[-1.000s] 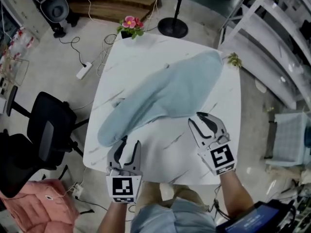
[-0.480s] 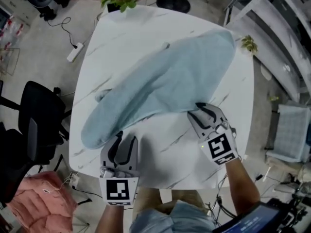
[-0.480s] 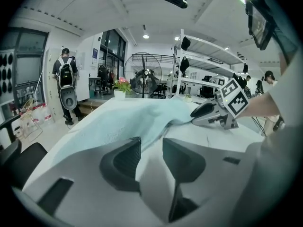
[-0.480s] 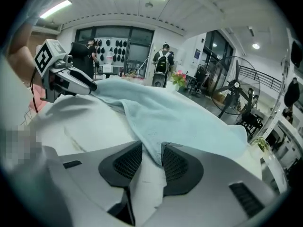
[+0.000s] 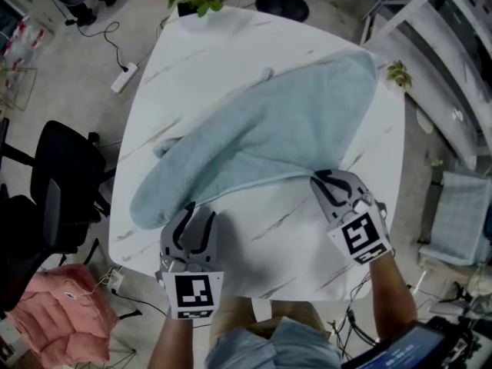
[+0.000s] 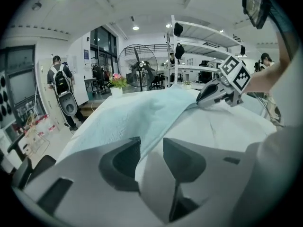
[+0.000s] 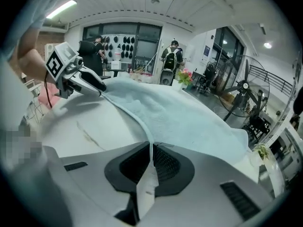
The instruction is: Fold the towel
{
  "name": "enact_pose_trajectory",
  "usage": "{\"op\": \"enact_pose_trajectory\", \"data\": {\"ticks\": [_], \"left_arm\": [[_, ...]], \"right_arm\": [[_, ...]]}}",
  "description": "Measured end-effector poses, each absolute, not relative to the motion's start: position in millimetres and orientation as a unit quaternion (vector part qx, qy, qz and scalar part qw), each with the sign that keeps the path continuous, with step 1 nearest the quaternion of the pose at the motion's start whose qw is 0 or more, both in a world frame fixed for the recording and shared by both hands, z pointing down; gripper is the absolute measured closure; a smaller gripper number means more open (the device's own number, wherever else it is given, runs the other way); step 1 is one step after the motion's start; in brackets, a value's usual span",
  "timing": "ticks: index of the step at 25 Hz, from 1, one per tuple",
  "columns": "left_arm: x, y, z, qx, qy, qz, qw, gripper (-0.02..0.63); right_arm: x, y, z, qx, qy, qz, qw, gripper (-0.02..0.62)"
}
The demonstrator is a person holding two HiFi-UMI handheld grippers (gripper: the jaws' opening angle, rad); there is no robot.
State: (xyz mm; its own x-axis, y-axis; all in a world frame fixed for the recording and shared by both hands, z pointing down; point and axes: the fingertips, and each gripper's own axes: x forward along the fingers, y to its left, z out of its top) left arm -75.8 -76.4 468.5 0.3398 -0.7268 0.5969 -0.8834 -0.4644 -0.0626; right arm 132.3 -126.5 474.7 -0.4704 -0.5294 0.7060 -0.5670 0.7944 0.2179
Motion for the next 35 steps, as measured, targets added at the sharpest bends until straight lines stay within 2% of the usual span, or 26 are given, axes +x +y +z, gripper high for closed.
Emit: {"op": "enact_pose_trajectory", "data": {"ticks": [8, 15, 23, 29, 35], "left_arm": [[-65, -53, 480, 0.794, -0.499, 0.318, 0.138, 0.44], [-41, -31, 492, 0.808, -0.43, 0.339, 0.217, 0.449], [-9, 14, 487, 0.814, -0.379, 0.303, 0.319, 0.459], [17, 51, 485, 0.813, -0.369, 0.274, 0.356, 0.459], [38, 81, 483, 0.815, -0.37, 0.268, 0.356, 0.446]], "right_arm": [[161, -95, 452, 0.3, -0.863, 0.025, 0.405, 0.56], [188, -63, 457, 0.274, -0.86, 0.033, 0.428, 0.559], [221, -28, 470, 0.252, -0.852, 0.045, 0.457, 0.558], [250, -1, 481, 0.241, -0.849, 0.054, 0.467, 0.557], [269, 20, 496, 0.209, -0.84, 0.035, 0.5, 0.544]]}}
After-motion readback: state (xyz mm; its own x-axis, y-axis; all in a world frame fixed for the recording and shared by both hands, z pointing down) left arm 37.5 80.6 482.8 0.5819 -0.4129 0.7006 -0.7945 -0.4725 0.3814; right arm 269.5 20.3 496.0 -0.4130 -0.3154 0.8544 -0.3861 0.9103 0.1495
